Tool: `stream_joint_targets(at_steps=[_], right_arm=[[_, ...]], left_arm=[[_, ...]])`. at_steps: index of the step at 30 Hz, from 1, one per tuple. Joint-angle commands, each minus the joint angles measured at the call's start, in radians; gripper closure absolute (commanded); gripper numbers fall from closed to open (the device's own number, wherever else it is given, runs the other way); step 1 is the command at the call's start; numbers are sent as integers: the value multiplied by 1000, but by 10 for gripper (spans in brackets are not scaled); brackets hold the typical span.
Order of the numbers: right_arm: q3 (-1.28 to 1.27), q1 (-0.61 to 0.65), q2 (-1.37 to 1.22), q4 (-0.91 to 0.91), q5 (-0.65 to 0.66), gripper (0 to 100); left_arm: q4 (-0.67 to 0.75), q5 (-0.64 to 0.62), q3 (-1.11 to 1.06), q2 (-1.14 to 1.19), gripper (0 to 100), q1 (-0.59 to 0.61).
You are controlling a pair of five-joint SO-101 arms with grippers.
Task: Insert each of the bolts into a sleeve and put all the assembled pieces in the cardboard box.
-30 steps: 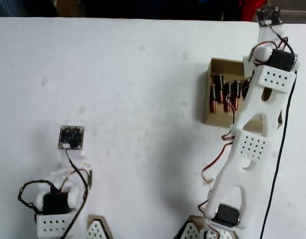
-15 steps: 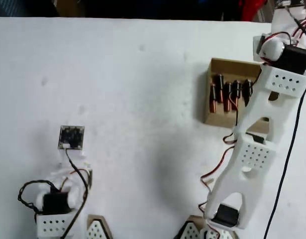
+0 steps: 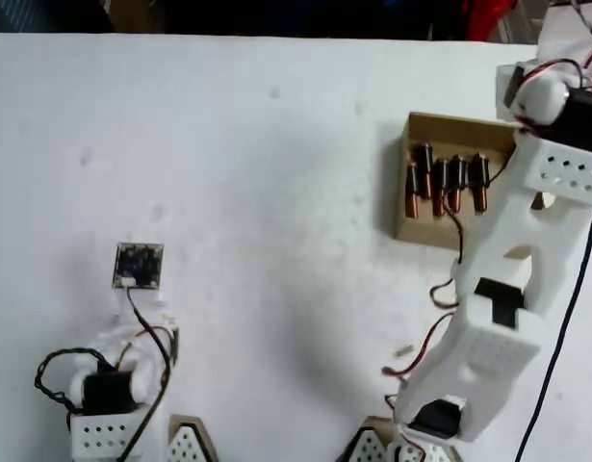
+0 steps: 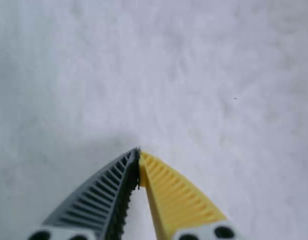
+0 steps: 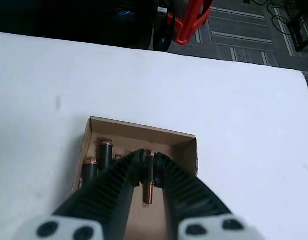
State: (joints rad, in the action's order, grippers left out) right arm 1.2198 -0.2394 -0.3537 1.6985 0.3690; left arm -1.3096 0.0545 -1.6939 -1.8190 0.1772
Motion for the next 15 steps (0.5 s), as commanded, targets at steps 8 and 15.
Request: stream_joint_targets(at_steps=[8,15], right_arm=[[-361,140,361,22,-9,981],[-615,202,499,19,-11,981]], left_arm=[[26,11,2,-5,976,12],[26,11,2,-5,976,12]])
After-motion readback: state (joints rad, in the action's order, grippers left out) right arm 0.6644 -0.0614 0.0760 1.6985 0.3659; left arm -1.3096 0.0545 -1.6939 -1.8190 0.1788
